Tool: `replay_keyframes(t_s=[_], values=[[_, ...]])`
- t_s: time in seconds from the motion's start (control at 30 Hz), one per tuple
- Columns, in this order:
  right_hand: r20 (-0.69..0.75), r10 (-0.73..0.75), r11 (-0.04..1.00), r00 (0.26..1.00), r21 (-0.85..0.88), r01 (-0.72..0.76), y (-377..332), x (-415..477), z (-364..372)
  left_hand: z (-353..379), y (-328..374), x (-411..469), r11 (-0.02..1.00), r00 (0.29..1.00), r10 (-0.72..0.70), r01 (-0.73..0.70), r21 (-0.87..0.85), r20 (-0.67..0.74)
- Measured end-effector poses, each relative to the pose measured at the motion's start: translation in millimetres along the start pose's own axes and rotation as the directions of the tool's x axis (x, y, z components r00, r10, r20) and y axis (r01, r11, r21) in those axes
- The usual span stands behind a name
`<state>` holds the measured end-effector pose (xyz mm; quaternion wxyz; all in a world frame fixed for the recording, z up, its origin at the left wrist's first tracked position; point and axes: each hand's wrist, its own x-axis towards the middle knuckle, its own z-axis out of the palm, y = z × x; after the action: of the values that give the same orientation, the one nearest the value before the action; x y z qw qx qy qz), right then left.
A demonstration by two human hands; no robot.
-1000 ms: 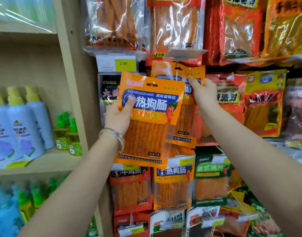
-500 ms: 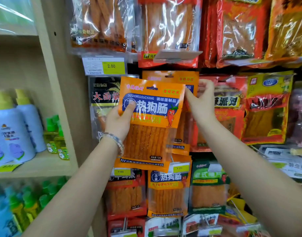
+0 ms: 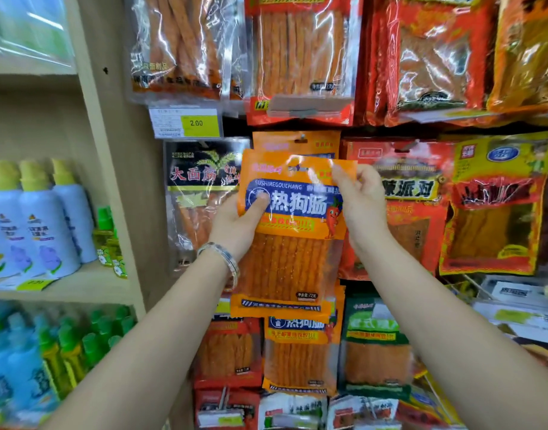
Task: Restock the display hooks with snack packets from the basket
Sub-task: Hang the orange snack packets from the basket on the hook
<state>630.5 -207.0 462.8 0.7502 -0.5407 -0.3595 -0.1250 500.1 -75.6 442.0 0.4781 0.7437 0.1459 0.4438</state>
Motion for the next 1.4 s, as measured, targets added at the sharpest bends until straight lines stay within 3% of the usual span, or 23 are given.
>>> replay_keyframes(t_s=[0.13,0.3,0.37,0.8,0.93,1.03,1.13,1.17,1.23,1.4], values=[[0.009,-0.111,0.992,0.994,-0.057,0.111,-4,0,-2,-3,10,1,0.988,0.989,0.112,-0.121,-0.098,-0.096],[-0.025,-0.152,0.984,0.988,-0.094,0.149,-13,12,2,-7,29,11,0.930,0.940,0.338,-0.327,0.168,-0.041],[-0.056,-0.176,0.982,0.983,-0.072,0.172,-18,18,4,-3,39,17,0.907,0.921,0.389,-0.380,0.180,-0.015],[-0.107,-0.208,0.956,0.972,-0.233,0.179,-3,52,13,13,44,37,0.870,0.875,0.482,-0.484,0.090,0.048],[-0.073,-0.281,0.931,0.957,-0.265,0.253,10,39,8,24,8,32,0.842,0.880,0.455,-0.475,0.257,0.135],[0.074,-0.425,0.771,0.902,-0.492,0.404,29,19,-1,32,-31,23,0.746,0.871,0.424,-0.491,0.450,0.249],[0.328,-0.558,0.351,0.762,-0.738,0.576,50,2,-12,38,-62,18,0.624,0.844,0.397,-0.536,0.569,0.360],[0.413,-0.541,0.226,0.733,-0.768,0.599,57,-1,-15,41,-68,18,0.596,0.839,0.386,-0.544,0.590,0.383],[0.514,-0.436,0.073,0.739,-0.798,0.598,70,-3,-18,48,-75,23,0.563,0.845,0.356,-0.535,0.630,0.399],[0.560,-0.182,-0.072,0.808,-0.828,0.557,81,10,-15,67,-82,52,0.574,0.887,0.233,-0.457,0.680,0.399]])
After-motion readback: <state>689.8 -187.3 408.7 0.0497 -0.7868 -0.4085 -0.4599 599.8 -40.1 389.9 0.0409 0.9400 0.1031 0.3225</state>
